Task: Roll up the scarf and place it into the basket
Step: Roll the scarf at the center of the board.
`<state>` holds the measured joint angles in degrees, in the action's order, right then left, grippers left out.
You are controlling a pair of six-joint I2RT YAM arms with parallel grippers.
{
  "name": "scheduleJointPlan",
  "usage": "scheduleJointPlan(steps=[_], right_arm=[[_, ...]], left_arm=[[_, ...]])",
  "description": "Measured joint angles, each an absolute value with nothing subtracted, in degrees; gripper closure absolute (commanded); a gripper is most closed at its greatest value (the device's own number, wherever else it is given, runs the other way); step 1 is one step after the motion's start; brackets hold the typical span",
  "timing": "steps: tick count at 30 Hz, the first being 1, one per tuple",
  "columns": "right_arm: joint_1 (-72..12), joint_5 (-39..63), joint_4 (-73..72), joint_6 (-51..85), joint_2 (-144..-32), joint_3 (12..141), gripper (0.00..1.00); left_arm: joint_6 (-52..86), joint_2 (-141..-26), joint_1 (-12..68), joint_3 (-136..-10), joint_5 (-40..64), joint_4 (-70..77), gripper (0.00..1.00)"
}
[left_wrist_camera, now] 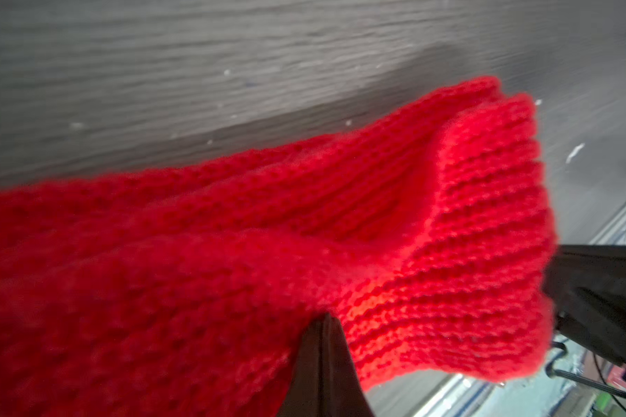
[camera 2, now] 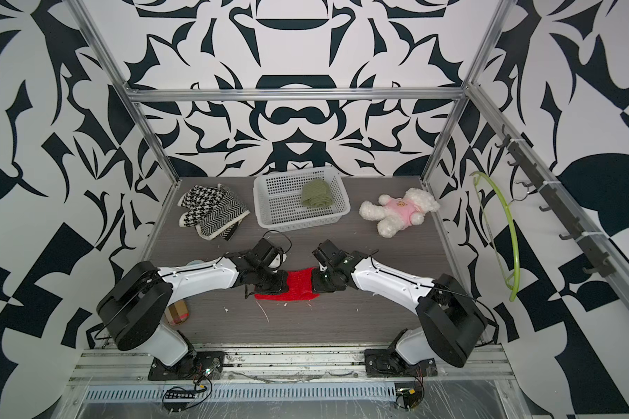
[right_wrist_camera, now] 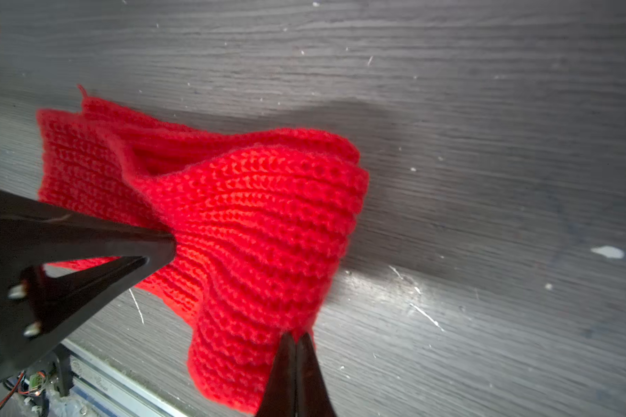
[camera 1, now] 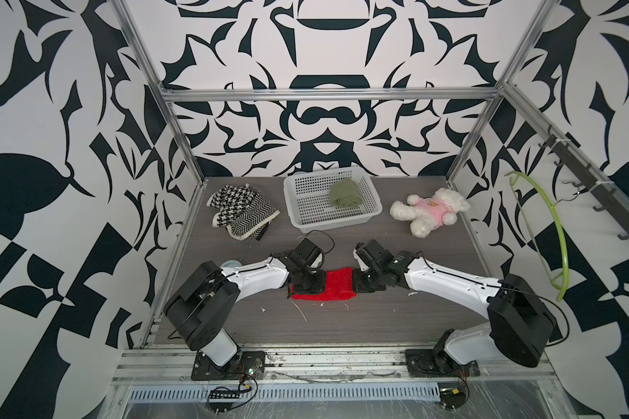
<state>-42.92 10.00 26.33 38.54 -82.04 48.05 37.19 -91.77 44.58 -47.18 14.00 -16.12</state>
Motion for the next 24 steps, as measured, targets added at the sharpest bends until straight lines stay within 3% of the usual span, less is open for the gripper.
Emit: scheduleJointPlan(steps=[11,24], right_arm=[[-45.8,13.9,24.6,37.1,-82.0,51.0,1.0],[-50.0,18.0,17.5,36.9,-93.5,55.2,1.0]], left_arm=[[38.8,-93.3,44.5,-46.1,14.8,-12.6,1.0],[39.1,-93.2,44.2,-46.1,14.8,-12.7,1.0]])
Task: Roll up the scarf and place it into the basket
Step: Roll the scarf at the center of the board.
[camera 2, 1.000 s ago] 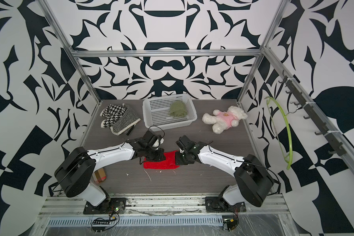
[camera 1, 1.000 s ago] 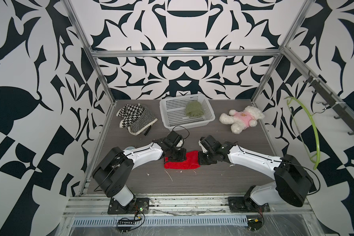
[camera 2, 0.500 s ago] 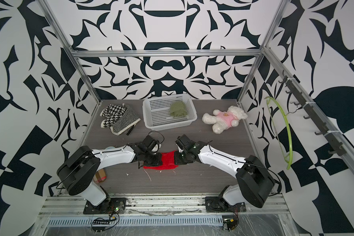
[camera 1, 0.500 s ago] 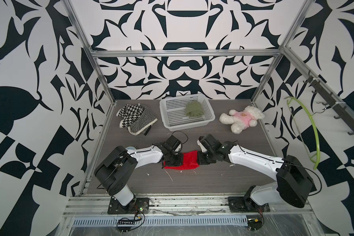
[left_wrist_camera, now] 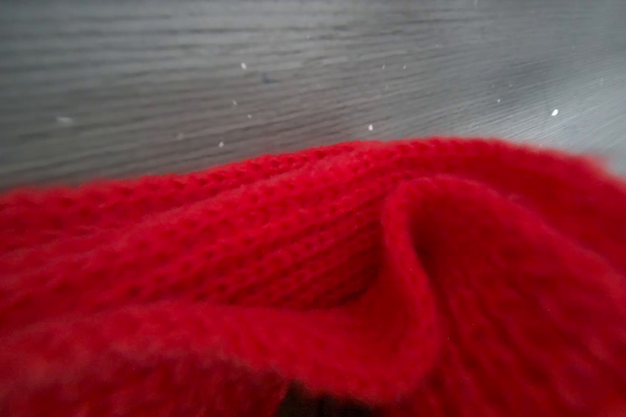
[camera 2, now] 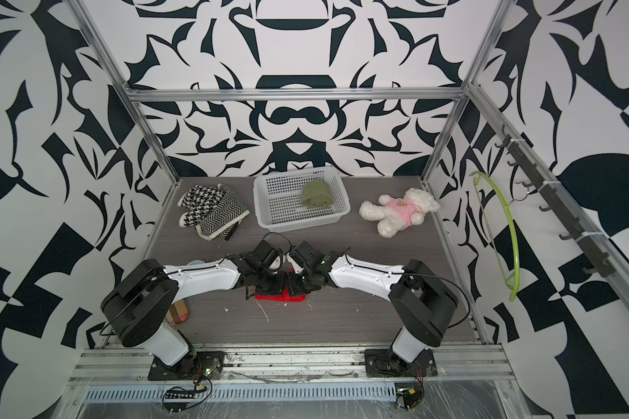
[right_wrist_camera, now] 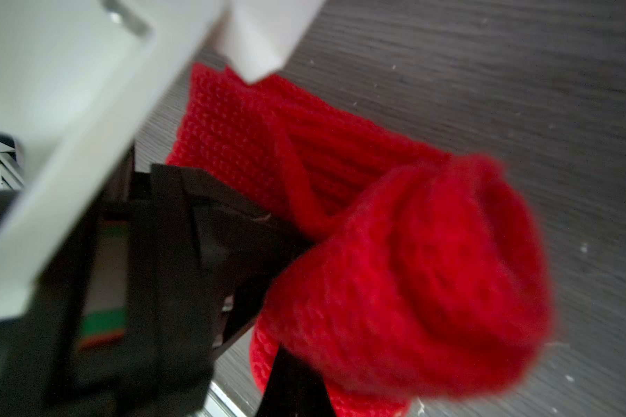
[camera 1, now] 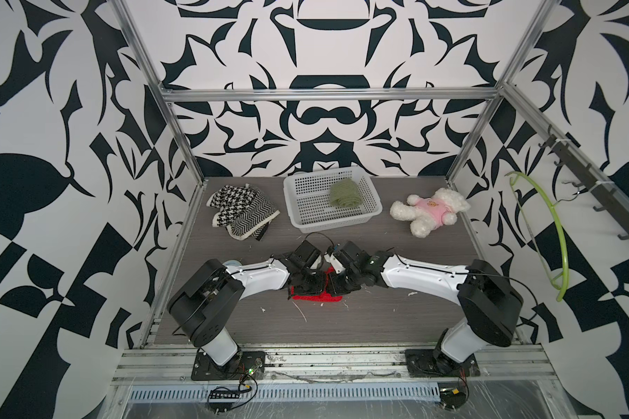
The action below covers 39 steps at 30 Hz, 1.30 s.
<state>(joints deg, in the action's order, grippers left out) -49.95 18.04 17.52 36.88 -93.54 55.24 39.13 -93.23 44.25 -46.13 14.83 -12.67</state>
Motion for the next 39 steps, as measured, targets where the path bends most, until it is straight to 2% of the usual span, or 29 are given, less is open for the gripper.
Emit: scheduleJointPlan(steps=[10,11,13,16,17,19,21,25,28,33,36,39], right_arm=[[-49.9,19.4,12.5,37.1,-99.4,55.2,1.0],[-49.9,19.5,12.0,37.1,-99.7,55.2,1.0],[-49.9,19.7,11.3,37.1,-100.1,55.2,1.0],[-49.9,19.7,10.9,37.1,-100.4,55.2,1.0],[-49.9,19.8,10.6,37.1,-100.5,55.2,1.0],[-49.9,19.8,10.3,37.1,-100.6,55.2,1.0],[-49.8,19.9,10.2,37.1,-100.7,55.2,1.0],[-49.8,19.9,10.0,37.1,-100.7,55.2,1.0],[-49.6,20.1,10.0,37.1,-101.0,55.2,1.0],[-49.5,20.4,9.6,37.1,-101.0,55.1,1.0],[-49.5,20.4,9.5,37.1,-100.9,55.0,1.0],[-49.5,20.3,9.6,37.1,-100.2,54.6,1.0]], left_arm=[[39.0,-91.9,43.2,-45.5,14.3,-14.0,1.0],[39.0,-91.4,43.1,-45.5,14.0,-14.5,0.96],[38.8,-89.9,43.0,-45.5,12.9,-15.8,0.81],[38.9,-85.6,42.5,-45.4,11.2,-17.7,0.7],[38.8,-84.0,42.3,-45.4,10.9,-17.8,0.62],[38.9,-81.4,42.1,-45.4,10.5,-17.9,0.56],[39.0,-79.9,42.0,-45.4,10.5,-17.6,0.55],[39.0,-79.8,42.0,-45.4,11.8,-16.7,0.55],[39.1,-81.1,41.9,-45.4,12.2,-16.0,0.6],[39.4,-86.0,41.8,-45.4,12.4,-13.5,0.78],[39.6,-88.9,41.8,-45.4,12.3,-11.7,1.0],[39.9,-90.4,41.8,-45.4,12.1,-10.4,1.0]])
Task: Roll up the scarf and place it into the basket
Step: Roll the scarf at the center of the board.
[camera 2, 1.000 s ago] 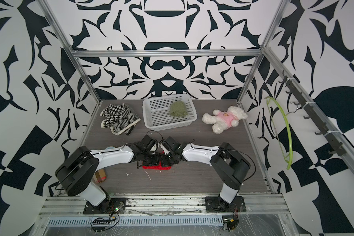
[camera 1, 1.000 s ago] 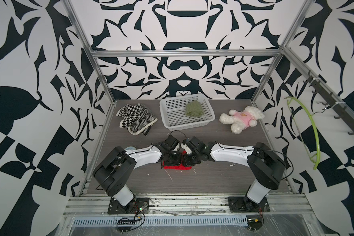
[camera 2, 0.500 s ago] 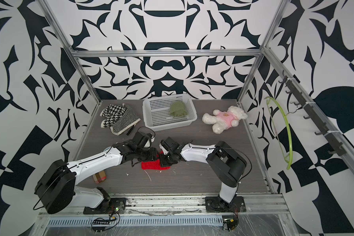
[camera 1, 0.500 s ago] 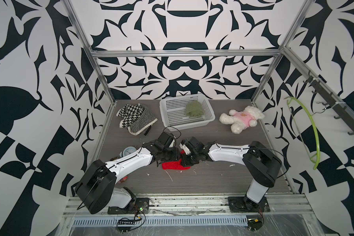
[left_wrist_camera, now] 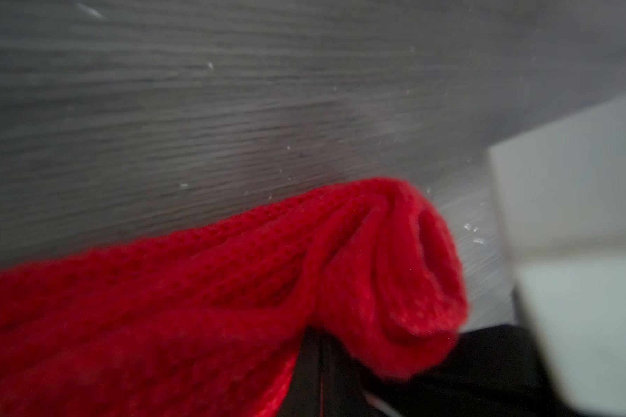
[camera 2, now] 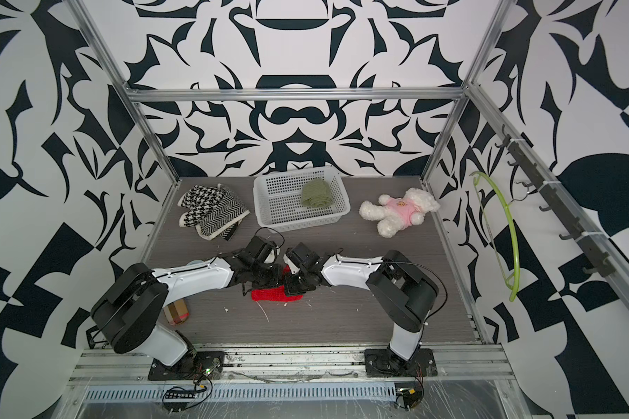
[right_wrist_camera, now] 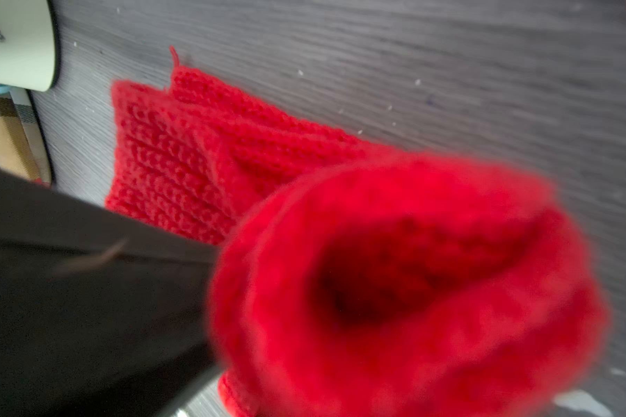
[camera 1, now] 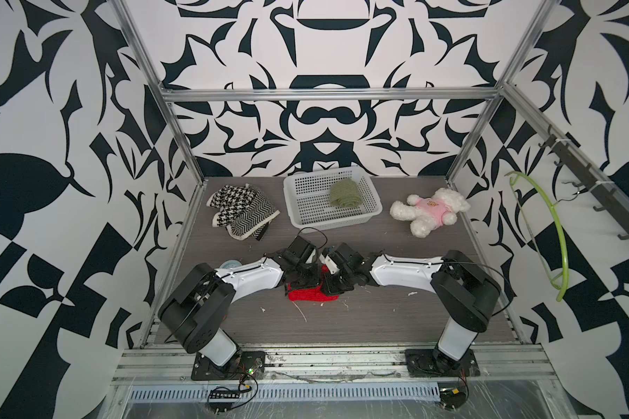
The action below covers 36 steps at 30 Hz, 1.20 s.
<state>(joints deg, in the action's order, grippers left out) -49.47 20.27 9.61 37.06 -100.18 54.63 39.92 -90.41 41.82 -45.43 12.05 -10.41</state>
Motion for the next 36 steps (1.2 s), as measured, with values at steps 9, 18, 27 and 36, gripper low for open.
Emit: scheduleJointPlan(steps=[9,18,27,36], right_arm=[[-47.2,13.3,17.9,35.7,-89.9,52.3,0.56],[-43.5,3.5,28.3,33.4,-91.5,53.5,0.47],[-43.5,8.5,26.1,32.5,-97.5,55.8,0.46],[-43.9,20.8,14.5,36.3,-97.5,52.3,0.46]], left_arm=[[40.5,-90.5,41.9,-44.2,11.7,-8.0,1.0],[40.7,-90.3,41.9,-43.0,11.6,-6.8,1.0],[41.0,-88.6,41.9,-40.4,11.5,-6.0,1.0],[42.0,-87.6,41.8,-38.3,10.9,-4.8,1.0]])
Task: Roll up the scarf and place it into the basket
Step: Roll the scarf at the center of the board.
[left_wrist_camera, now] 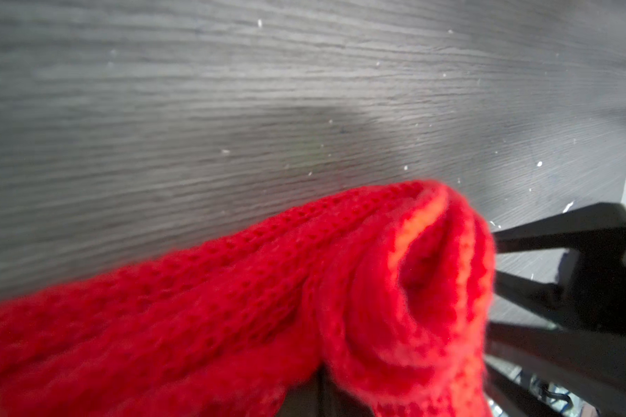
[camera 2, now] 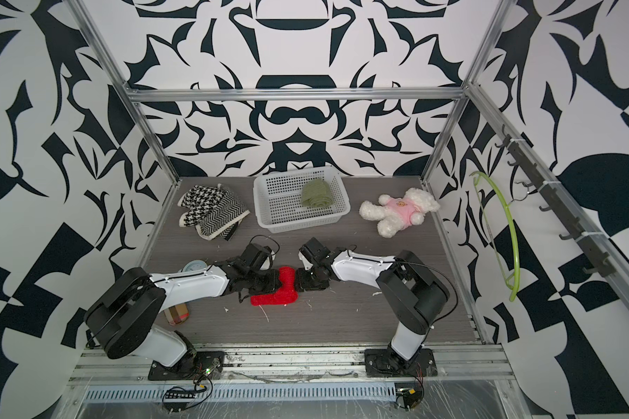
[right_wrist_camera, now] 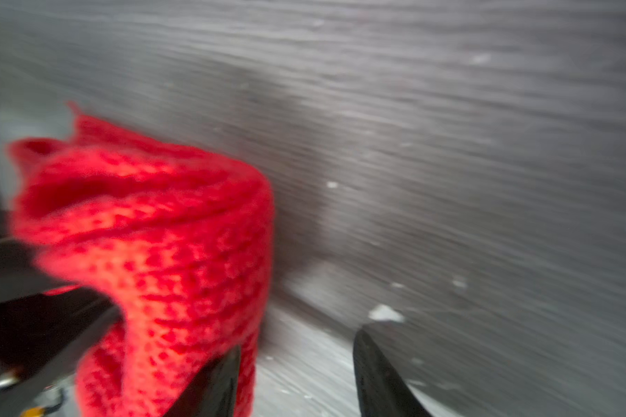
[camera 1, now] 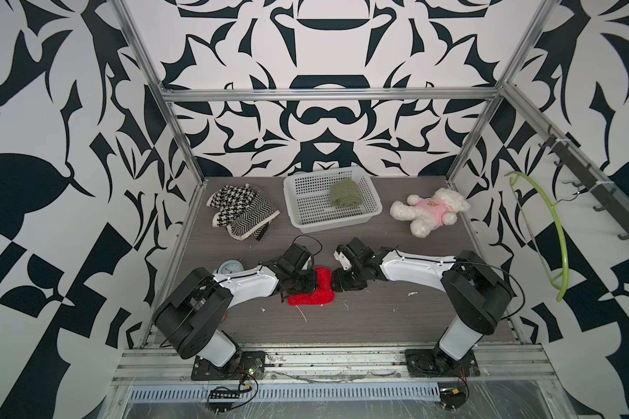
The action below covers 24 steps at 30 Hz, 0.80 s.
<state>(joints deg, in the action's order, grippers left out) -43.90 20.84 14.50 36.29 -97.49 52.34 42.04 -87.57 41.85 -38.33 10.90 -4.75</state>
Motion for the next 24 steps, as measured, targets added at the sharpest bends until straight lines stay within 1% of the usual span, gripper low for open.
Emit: scheduleJointPlan(steps=[4,8,13,17,21,24], right_arm=[[-43.9,24.9,10.0,38.8,-97.6,50.5,0.46],[-43.9,28.4,2.3,42.3,-97.6,47.4,0.46],[-43.9,32.2,-12.7,48.8,-98.7,42.1,0.46],[-43.7,34.9,-28.1,55.5,-101.8,38.3,0.44],[-43.6,38.1,-41.3,61.3,-107.4,37.7,0.44],[-43.9,39.5,-46.1,63.6,-110.2,38.5,0.46]], left_arm=[[42.3,-87.1,41.8,-37.7,10.5,-4.5,1.0],[42.6,-87.0,41.8,-37.1,10.4,-3.6,1.0],[42.9,-87.0,41.7,-37.1,10.3,-3.6,1.0],[42.9,-87.0,41.6,-37.1,10.0,-3.8,1.0],[43.1,-87.0,41.4,-37.1,9.5,-3.9,1.0],[43.4,-87.0,40.8,-37.1,8.6,-4.1,1.0]])
